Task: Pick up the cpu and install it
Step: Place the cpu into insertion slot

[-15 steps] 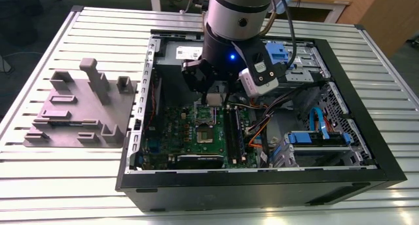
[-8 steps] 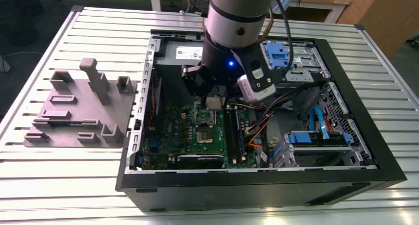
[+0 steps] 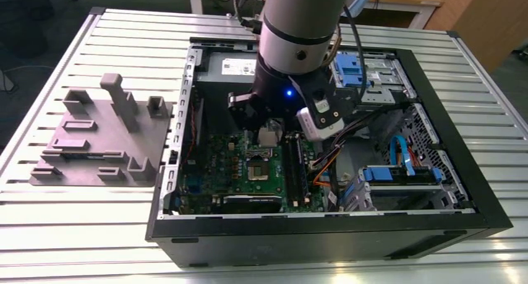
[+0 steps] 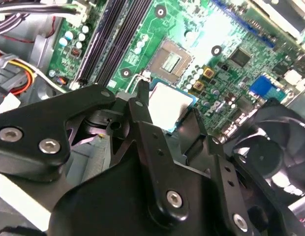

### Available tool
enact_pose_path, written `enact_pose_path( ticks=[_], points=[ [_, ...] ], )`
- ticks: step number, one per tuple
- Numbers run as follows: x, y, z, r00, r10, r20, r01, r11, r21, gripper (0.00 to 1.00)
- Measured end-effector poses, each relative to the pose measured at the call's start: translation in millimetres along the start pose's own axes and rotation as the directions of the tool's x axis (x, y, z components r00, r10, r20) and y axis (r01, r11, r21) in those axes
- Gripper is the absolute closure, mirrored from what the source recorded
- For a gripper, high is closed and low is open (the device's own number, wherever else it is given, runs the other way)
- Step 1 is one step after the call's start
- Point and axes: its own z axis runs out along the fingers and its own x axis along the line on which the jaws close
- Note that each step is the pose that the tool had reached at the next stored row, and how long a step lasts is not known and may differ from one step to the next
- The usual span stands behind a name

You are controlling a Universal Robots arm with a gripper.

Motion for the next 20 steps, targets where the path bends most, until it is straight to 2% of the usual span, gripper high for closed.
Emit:
enact_pose_path(
  ticks=[3,11,16,20],
  points=[
    [0.3,-3.0,4.5,1.0000,0.000,-0.0018,0.000,1.0000,0.0003,0.53],
    [-0.4,-3.6,19.1,1.0000,0.009,-0.0018,-0.009,1.0000,0.0000,0.53],
    [-0.3,-6.4,27.8,0.9997,0.026,-0.0015,-0.026,0.9997,-0.0009,0.53],
    [-0.4,-6.5,28.2,0.9997,0.025,-0.0015,-0.025,0.9997,-0.0008,0.53]
  ],
)
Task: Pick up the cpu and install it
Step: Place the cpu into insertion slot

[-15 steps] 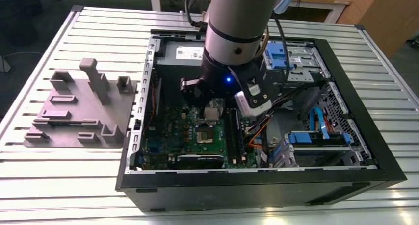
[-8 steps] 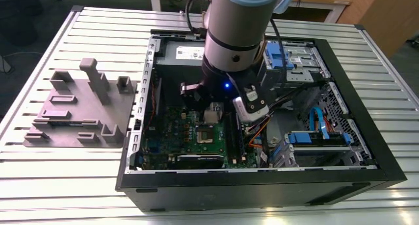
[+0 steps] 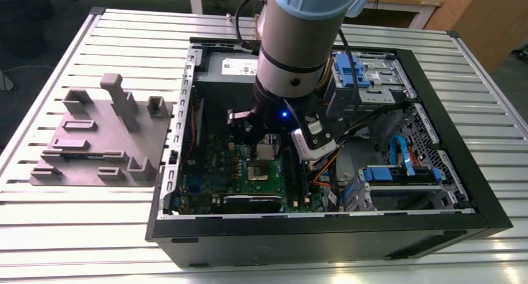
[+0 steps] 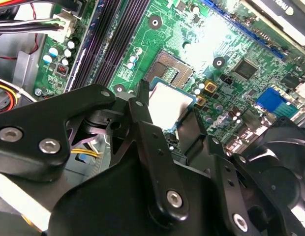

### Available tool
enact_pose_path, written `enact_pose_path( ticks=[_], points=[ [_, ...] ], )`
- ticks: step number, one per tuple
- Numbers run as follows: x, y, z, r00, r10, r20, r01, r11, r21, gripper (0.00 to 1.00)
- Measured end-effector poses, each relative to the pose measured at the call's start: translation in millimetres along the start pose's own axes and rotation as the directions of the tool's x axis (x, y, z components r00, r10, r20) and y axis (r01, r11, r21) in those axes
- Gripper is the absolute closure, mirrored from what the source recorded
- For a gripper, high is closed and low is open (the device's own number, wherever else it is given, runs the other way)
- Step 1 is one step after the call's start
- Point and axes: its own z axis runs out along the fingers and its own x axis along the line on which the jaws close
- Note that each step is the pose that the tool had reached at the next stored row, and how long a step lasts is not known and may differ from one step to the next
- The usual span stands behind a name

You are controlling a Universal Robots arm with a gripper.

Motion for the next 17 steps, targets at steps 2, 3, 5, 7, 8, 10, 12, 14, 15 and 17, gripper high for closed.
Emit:
enact_pose_path(
  ticks=[2,3,5,7,8,10,12,14,15,17],
  points=[
    [0.0,0.0,0.1,1.0000,0.000,0.0000,0.000,1.0000,0.0000,0.53],
    [0.0,0.0,0.3,1.0000,0.000,0.0001,0.000,1.0000,-0.0001,0.53],
    [-0.1,0.0,0.9,1.0000,0.000,0.0002,0.000,1.0000,-0.0003,0.53],
    [-0.1,0.0,1.8,1.0000,0.000,0.0000,0.000,1.0000,-0.0001,0.53],
    [-0.1,-0.1,2.3,1.0000,0.000,0.0001,0.000,1.0000,-0.0001,0.53],
    [-0.2,-0.1,3.4,1.0000,0.000,0.0001,0.000,1.0000,0.0000,0.53],
    [-0.3,-0.1,4.9,1.0000,0.000,0.0001,0.000,1.0000,-0.0001,0.53],
    [-0.4,-0.1,6.8,1.0000,0.000,0.0000,0.000,1.0000,-0.0001,0.53],
    [-0.4,-0.2,7.7,1.0000,0.000,0.0001,0.000,1.0000,0.0000,0.53],
    [-0.4,-0.2,9.8,1.0000,0.001,0.0000,-0.001,1.0000,-0.0001,0.53]
  ],
)
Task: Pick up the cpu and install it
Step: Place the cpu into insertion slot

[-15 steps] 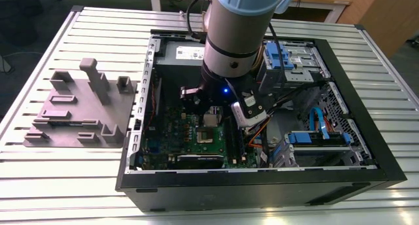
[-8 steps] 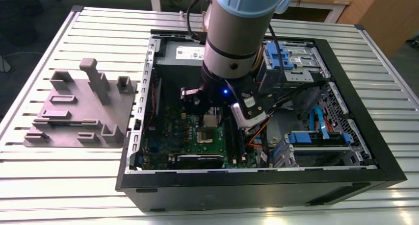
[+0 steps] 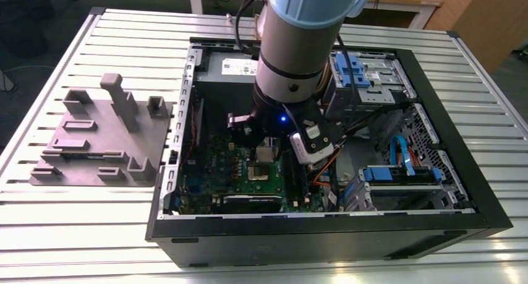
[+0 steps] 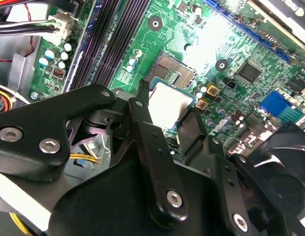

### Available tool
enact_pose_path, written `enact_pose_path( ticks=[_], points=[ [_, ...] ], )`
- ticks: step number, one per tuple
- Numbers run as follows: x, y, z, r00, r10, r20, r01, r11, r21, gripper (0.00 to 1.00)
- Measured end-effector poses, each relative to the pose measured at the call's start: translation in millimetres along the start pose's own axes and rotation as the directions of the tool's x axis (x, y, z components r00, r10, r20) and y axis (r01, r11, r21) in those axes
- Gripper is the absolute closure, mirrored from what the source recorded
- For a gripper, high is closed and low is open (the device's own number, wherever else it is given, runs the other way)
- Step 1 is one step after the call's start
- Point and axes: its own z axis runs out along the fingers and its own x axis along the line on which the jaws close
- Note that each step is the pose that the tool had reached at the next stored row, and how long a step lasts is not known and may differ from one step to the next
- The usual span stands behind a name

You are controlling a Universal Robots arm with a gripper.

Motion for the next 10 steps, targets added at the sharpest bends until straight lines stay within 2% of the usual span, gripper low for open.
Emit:
enact_pose_path(
  ticks=[4,10],
  points=[
    [0.8,-0.1,4.6,1.0000,0.001,0.0000,-0.001,1.0000,0.0003,0.53],
    [1.2,-0.1,5.6,1.0000,0.001,0.0000,-0.001,1.0000,0.0003,0.53]
  ],
)
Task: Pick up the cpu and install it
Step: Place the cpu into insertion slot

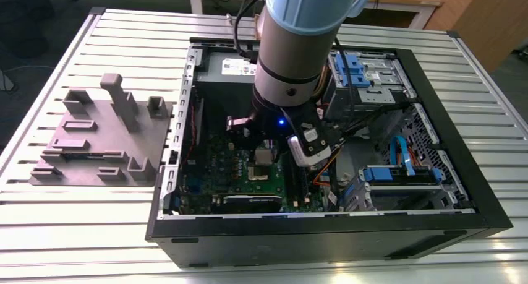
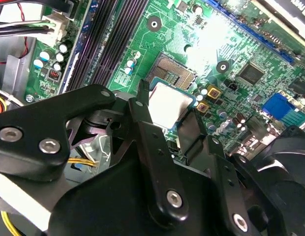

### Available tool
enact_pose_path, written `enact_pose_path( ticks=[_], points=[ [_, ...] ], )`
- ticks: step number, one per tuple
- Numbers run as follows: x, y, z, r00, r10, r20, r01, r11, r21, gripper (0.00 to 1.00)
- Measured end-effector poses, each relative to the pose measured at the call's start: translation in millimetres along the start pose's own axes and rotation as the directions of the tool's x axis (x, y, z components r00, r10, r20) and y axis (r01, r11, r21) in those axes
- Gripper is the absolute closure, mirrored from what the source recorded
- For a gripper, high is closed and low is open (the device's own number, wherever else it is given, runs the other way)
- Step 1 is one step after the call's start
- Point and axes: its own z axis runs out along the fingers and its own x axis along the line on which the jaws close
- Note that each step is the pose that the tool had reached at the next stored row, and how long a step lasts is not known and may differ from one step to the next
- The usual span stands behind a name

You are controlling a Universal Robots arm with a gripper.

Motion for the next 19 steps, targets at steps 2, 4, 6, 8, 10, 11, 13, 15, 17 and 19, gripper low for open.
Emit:
enact_pose_path(
  ticks=[2,4,6,8,10,11,13,15,17,19],
  points=[
    [0.0,0.0,0.1,1.0000,0.000,0.0000,0.000,1.0000,0.0000,0.53],
    [0.0,0.0,0.2,1.0000,0.000,0.0001,0.000,1.0000,0.0000,0.53],
    [0.0,-1.2,0.9,1.0000,0.000,0.0002,0.000,1.0000,0.0003,0.53],
    [-0.1,-3.0,2.5,1.0000,0.000,0.0000,0.000,1.0000,0.0013,0.53],
    [-0.3,-3.5,5.9,1.0000,-0.002,-0.0007,0.002,1.0000,0.0019,0.53],
    [-0.4,-3.7,7.7,1.0000,-0.004,-0.0011,0.004,1.0000,0.0021,0.53],
    [-0.5,-3.9,10.7,0.9999,-0.014,-0.0016,0.014,0.9999,0.0027,0.53],
    [-0.4,-4.4,12.5,0.9998,-0.019,-0.0017,0.019,0.9998,0.0031,0.53],
    [-0.5,-4.5,14.0,0.9998,-0.019,-0.0015,0.019,0.9998,0.0029,0.53],
    [-0.6,-4.7,15.3,0.9998,-0.019,-0.0015,0.020,0.9998,0.0037,0.53]
  ],
)
